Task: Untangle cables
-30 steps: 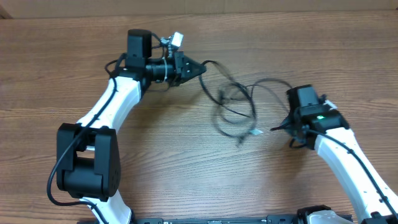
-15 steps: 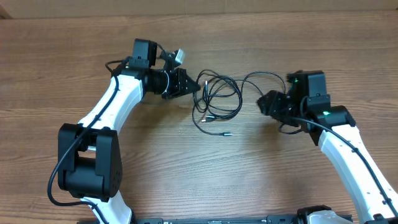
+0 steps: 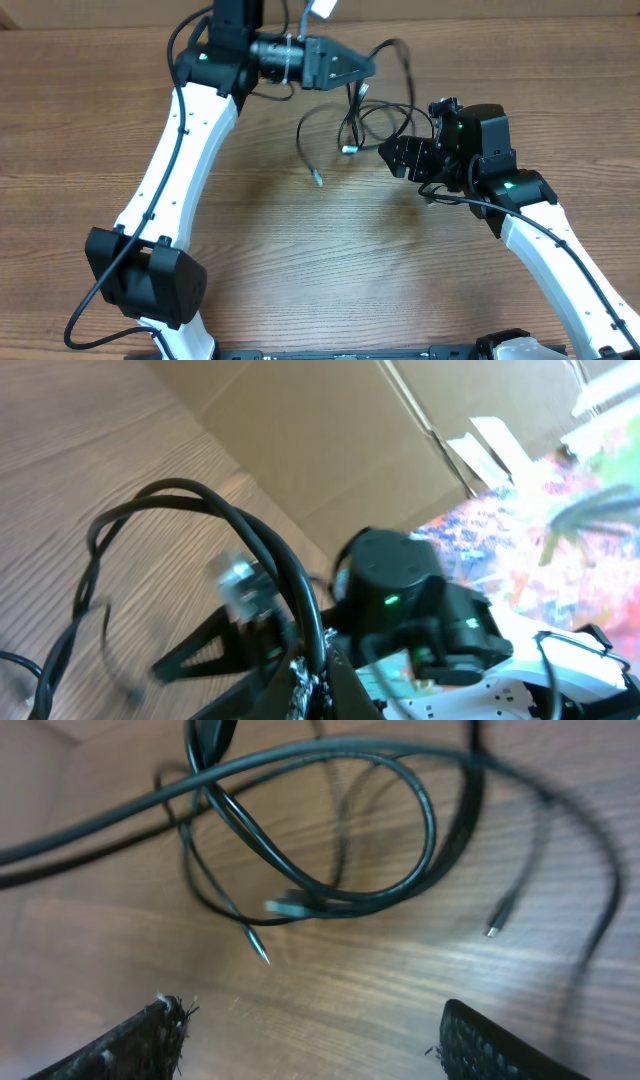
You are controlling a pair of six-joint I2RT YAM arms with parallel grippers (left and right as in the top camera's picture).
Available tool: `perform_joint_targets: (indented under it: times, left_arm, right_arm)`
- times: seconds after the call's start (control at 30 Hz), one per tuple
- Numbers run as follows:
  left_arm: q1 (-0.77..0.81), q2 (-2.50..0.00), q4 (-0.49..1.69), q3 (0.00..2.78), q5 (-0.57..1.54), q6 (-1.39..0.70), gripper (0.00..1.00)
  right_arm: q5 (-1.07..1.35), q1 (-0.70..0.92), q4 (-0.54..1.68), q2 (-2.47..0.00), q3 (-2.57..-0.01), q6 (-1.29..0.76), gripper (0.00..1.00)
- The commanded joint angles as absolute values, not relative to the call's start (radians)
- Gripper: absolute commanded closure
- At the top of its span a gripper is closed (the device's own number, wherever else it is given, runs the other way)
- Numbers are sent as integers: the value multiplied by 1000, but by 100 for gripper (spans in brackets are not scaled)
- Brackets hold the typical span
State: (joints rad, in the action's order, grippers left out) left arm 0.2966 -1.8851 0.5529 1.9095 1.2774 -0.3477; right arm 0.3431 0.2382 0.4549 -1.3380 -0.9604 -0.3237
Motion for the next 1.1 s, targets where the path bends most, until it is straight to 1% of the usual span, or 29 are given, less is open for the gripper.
perform_joint_targets:
  times: [0.0,0.03,0.1,0.13,0.17,0.27,0.4,0.47,0.6,0.77,0.9,0.97,1.0,1.07]
  left_arm:
    - [320,-1857,607,1974,1167,-325,96]
    - [329,-1854,662,1982,1073,-297,96]
    - [355,-1844,807,2005,815,-224,96]
    - [365,-1843,853,2015,727,-196,96]
    - [385,-1838,922,2032,590,-157,96]
    - [428,-1826,1025,2072,359,-134,96]
    - [497,-1783,1135,2154,121,-134,96]
    - [532,-1769,1139,2173,105,-118,96]
    - [585,-1756,1090,2188,144,-112,96]
    - [585,-1755,1031,2226,329,-112,96]
    - [582,-1755,1030,2279,397,-112,96]
    - [582,-1755,1037,2308,401,-112,96]
    - [582,-1755,1043,2322,398,-111,96]
    - [571,-1753,1052,2336,380,-111,96]
  right_arm:
    - [268,242,433,-1337,-982,-299,21]
    - [265,242,431,-1338,-982,-299,21]
    - [262,242,432,-1338,-982,-299,21]
    - [262,242,432,-1338,-982,-299,21]
    - [262,242,435,-1338,-982,-299,22]
    - [246,242,436,-1338,-982,-299,23]
    - [169,242,441,-1338,-982,-313,24]
    - [183,243,434,-1338,-982,-308,24]
    - [257,257,434,-1338,-981,-274,24]
    - [260,275,431,-1354,-981,-275,24]
    - [192,275,421,-1400,-981,-282,25]
    - [173,275,412,-1432,-981,-287,31]
    - [173,275,407,-1448,-981,-287,38]
    - [172,274,404,-1476,-981,-292,59]
